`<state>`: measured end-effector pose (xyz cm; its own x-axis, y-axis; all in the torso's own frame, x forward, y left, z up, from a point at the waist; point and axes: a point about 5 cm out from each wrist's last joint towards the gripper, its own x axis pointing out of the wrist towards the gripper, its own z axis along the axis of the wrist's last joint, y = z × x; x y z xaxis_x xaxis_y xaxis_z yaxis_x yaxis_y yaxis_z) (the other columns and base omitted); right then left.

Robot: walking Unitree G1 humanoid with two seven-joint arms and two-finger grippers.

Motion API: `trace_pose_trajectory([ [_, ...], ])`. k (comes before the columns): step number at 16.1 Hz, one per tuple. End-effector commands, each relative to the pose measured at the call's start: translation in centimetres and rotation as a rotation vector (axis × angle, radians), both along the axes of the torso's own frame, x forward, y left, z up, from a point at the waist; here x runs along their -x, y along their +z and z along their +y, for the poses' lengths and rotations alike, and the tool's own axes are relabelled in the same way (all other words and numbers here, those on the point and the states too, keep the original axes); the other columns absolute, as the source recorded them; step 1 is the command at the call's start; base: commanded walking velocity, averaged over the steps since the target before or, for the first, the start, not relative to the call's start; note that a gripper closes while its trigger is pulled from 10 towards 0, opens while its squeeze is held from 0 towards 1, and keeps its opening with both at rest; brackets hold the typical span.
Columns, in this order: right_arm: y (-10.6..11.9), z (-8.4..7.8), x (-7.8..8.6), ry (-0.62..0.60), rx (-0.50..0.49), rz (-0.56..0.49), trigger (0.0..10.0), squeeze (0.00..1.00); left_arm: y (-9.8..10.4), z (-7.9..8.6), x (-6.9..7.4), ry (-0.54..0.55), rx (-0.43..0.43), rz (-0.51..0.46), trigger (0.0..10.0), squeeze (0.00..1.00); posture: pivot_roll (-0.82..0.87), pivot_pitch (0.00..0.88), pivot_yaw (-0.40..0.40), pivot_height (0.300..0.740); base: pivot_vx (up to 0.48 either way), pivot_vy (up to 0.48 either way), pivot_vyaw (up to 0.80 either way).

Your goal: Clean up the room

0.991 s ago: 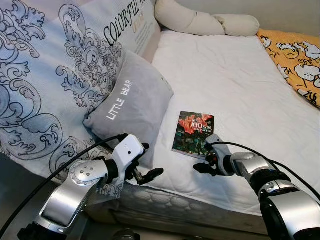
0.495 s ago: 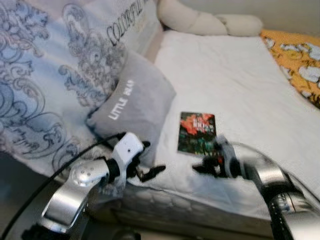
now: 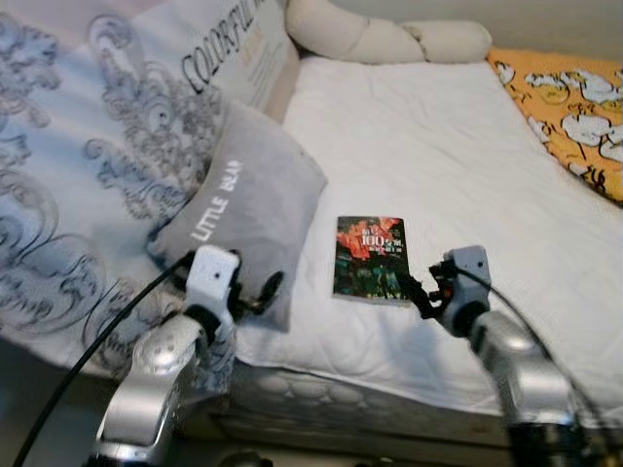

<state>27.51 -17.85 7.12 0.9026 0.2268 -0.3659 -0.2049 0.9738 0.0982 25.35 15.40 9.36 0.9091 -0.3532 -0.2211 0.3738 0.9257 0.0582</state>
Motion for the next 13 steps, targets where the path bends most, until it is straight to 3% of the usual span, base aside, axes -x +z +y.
trace_pose_trajectory([
  [1,0.6,-0.7,0.5,-0.142,0.064,-0.083,10.0,0.0,-0.5,1.0,0.2,0.11,-0.004,-0.007,10.0,0.0,0.0,0.0,0.023,0.74,0.0,-0.36,0.0],
  [2,0.3,-0.3,1.3,-0.189,0.157,-0.12,10.0,0.0,-1.1,1.3,0.4,0.174,-0.008,-0.007,10.0,0.0,0.01,0.0,0.021,0.74,0.0,-0.371,0.0],
  [4,-0.1,1.0,2.1,-0.126,0.253,-0.123,10.0,0.0,-1.8,1.3,0.9,0.202,-0.033,0.003,10.0,0.0,0.02,0.0,0.0,0.74,0.0,-0.392,0.0],
  [9,-0.1,0.9,1.6,-0.189,0.216,-0.148,10.0,0.0,-2.2,1.6,1.0,0.232,-0.059,-0.013,10.0,0.0,0.03,0.0,0.005,0.74,0.0,-0.413,0.0],
  [13,-0.2,0.5,0.7,-0.247,0.176,-0.135,10.0,0.0,-1.3,1.8,-0.4,0.223,-0.101,-0.069,10.0,0.0,0.07,0.0,-0.022,0.74,0.0,-0.415,0.0],
])
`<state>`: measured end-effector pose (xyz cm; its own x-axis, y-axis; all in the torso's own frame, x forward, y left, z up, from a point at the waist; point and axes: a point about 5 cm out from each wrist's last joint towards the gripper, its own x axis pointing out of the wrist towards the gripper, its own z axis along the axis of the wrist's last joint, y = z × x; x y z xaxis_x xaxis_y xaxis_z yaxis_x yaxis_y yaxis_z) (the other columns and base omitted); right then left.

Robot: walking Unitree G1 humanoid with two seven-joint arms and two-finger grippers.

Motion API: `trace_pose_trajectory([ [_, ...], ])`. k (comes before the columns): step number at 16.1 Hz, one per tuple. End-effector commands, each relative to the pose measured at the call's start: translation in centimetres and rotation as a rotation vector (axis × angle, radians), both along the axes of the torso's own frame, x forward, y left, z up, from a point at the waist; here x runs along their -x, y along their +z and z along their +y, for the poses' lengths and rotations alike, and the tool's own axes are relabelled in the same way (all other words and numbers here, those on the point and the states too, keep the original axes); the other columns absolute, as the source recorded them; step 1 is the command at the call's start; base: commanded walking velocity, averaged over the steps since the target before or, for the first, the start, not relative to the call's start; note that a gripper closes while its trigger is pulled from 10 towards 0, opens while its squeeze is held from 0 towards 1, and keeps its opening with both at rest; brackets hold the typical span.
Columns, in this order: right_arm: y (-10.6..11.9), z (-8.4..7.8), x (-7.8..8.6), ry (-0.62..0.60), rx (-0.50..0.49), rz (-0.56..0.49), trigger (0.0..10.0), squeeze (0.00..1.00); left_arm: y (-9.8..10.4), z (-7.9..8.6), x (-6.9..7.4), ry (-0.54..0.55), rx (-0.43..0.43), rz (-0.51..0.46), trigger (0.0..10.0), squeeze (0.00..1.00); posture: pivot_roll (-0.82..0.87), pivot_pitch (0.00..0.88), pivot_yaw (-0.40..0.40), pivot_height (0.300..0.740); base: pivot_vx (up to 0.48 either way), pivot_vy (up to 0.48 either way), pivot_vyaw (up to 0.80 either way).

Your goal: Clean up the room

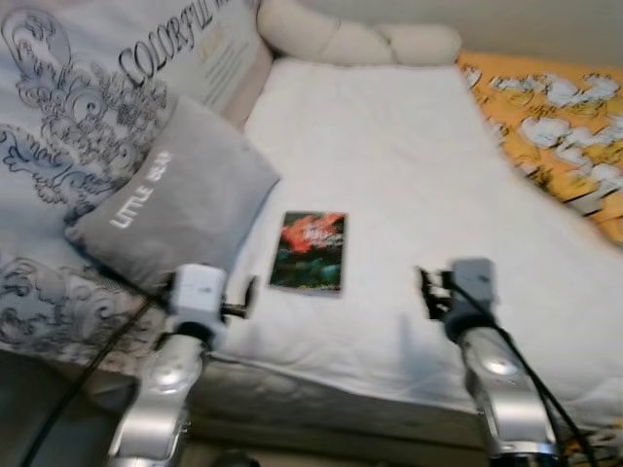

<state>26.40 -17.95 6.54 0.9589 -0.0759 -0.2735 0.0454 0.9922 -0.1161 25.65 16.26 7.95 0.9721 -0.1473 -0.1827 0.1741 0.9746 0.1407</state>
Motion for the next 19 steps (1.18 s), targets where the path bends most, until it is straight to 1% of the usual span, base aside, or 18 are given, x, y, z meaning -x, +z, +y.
trace_pose_trajectory([
  [1,0.4,1.0,-0.7,0.017,-0.036,-0.024,10.0,0.0,0.4,1.3,-0.5,0.035,-0.035,-0.02,10.0,0.0,0.08,0.0,-0.028,0.74,0.0,-0.416,0.0],
  [4,0.5,1.6,-1.6,0.03,-0.048,-0.033,10.0,0.0,0.6,2.1,-1.0,0.076,-0.024,-0.03,10.0,0.0,0.08,0.0,-0.029,0.74,0.0,-0.415,0.0],
  [6,0.6,1.6,-1.8,0.024,-0.051,-0.035,10.0,0.0,0.6,1.9,-1.3,0.074,-0.021,-0.033,10.0,0.0,0.07,0.0,-0.029,0.74,0.0,-0.414,0.0],
  [9,0.0,1.4,-1.7,0.021,-0.034,-0.013,10.0,0.0,0.5,1.6,-1.6,0.069,-0.017,-0.038,10.0,0.0,0.06,0.0,-0.031,0.74,0.0,-0.415,0.0],
  [12,0.0,0.9,-1.8,0.005,-0.022,-0.012,10.0,0.0,0.4,1.9,-1.7,0.082,-0.014,-0.035,10.0,0.0,0.06,0.0,-0.027,0.74,0.0,-0.416,0.0],
  [16,0.1,1.1,-1.9,0.011,-0.014,-0.014,10.0,0.0,0.4,1.7,-2.1,0.073,-0.016,-0.039,10.0,0.0,0.05,0.0,-0.019,0.74,0.0,-0.414,0.0],
  [17,0.0,1.1,-1.9,0.009,-0.023,-0.01,10.0,0.0,0.5,1.6,-2.2,0.07,-0.016,-0.047,10.0,0.0,0.05,0.0,-0.018,0.74,0.0,-0.315,0.0],
  [19,0.0,1.4,-2.1,0.02,-0.031,-0.008,10.0,0.0,0.7,1.7,-2.4,0.088,0.005,-0.049,10.0,0.0,0.05,0.0,-0.017,0.74,0.0,0.0,0.0],
])
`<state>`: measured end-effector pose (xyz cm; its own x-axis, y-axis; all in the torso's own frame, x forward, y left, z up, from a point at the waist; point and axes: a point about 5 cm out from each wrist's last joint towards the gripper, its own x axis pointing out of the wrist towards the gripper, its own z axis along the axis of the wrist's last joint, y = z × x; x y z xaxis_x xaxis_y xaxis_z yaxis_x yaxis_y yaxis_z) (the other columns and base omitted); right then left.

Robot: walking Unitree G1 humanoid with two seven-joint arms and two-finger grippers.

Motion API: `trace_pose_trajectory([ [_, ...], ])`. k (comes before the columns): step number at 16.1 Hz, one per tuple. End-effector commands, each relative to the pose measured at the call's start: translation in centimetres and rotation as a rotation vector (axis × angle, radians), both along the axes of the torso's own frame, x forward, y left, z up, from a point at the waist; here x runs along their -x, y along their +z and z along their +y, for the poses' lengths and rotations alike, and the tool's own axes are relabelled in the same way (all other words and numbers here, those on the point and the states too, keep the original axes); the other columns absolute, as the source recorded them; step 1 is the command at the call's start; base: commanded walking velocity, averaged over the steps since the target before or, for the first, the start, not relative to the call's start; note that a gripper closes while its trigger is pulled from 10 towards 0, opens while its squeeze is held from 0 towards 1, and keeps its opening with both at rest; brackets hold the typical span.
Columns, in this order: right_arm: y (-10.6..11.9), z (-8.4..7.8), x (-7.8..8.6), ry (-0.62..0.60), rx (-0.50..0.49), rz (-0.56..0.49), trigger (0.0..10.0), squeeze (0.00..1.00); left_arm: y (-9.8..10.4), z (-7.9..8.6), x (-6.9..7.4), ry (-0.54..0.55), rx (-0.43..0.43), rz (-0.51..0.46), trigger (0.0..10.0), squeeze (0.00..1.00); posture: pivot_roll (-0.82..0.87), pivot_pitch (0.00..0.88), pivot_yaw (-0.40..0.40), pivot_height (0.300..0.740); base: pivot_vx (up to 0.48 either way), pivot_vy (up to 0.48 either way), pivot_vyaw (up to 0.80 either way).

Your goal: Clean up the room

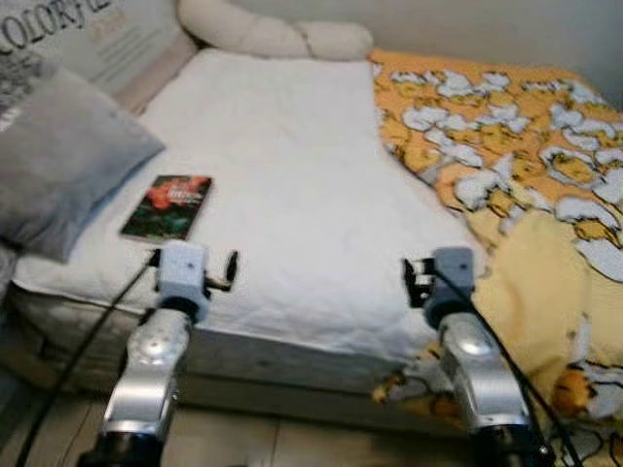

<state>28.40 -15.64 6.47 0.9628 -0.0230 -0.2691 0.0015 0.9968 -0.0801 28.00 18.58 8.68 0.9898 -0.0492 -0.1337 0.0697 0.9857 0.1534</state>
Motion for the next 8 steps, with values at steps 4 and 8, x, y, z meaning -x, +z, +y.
trace_pose_trajectory([
  [4,0.49,-0.52,-0.61,-0.008,-0.015,-0.013,10.0,0.0,0.47,-0.69,-0.31,-0.038,0.034,-0.032,10.0,0.0,0.05,0.0,-0.023,0.74,0.0,0.0,0.0],
  [8,0.44,-0.24,-0.95,0.001,-0.032,-0.004,10.0,0.0,0.53,-0.97,-0.48,-0.052,0.027,-0.037,10.0,0.0,0.06,0.0,-0.029,0.74,0.128,0.0,0.0],
])
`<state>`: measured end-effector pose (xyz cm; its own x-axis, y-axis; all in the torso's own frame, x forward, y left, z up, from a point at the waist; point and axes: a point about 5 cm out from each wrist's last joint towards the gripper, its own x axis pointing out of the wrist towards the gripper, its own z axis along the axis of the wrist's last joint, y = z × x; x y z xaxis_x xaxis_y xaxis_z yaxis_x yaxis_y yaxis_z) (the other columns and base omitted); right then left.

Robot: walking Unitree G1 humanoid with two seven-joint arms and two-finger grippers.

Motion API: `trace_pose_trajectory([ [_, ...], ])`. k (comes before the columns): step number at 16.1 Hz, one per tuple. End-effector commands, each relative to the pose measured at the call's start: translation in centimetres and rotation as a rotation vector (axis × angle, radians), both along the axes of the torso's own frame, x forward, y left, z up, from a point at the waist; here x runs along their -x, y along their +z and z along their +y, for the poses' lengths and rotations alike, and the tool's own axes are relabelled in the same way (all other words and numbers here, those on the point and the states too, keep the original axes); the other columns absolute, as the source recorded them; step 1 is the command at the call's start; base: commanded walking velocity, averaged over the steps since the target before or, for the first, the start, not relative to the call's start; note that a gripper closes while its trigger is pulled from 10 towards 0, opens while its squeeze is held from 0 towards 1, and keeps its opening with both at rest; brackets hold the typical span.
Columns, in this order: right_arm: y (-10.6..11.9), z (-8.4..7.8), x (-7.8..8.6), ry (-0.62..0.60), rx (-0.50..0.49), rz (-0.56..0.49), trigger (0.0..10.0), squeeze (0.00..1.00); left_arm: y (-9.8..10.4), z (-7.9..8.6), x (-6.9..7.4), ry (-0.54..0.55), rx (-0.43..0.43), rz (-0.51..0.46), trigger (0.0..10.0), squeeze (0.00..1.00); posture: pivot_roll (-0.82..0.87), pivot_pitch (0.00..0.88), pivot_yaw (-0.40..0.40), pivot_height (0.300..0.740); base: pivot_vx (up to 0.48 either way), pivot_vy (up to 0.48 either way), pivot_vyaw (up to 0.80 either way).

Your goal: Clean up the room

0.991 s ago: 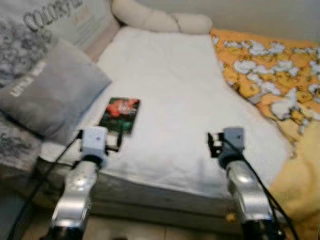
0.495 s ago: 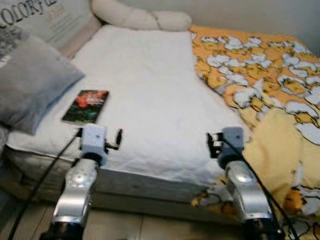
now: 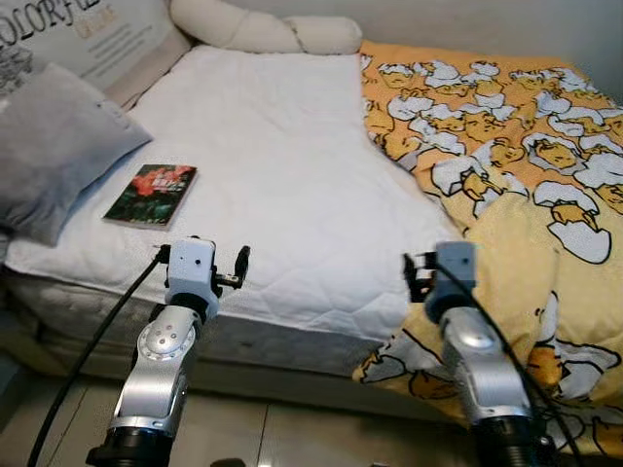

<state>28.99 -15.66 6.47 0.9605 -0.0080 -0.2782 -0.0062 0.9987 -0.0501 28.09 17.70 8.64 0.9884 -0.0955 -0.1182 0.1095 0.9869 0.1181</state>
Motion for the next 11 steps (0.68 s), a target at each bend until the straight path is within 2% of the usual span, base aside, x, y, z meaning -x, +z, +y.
trace_pose_trajectory([
  [1,0.43,-0.22,-0.43,-0.005,-0.001,-0.011,10.0,0.0,0.56,-0.01,-0.37,-0.009,-0.009,-0.025,10.0,0.0,0.06,0.0,-0.029,0.74,0.3,0.0,-0.8],
  [2,0.45,-0.22,-0.47,-0.004,0.002,-0.01,10.0,0.0,0.55,0.08,-0.37,-0.007,-0.009,-0.025,10.0,0.0,0.06,0.0,-0.03,0.74,0.307,0.0,-0.8],
  [9,0.2,-0.06,-0.41,0.004,0.003,0.002,10.0,0.0,0.44,0.14,-0.18,-0.016,-0.012,-0.018,10.0,0.0,0.06,0.0,-0.021,0.74,0.311,0.0,0.0],
  [11,0.08,-0.08,-0.3,0.003,0.015,0.005,10.0,0.0,0.39,0.13,-0.13,-0.019,-0.014,-0.016,10.0,0.0,0.06,0.0,-0.019,0.74,0.313,0.0,-0.63],
])
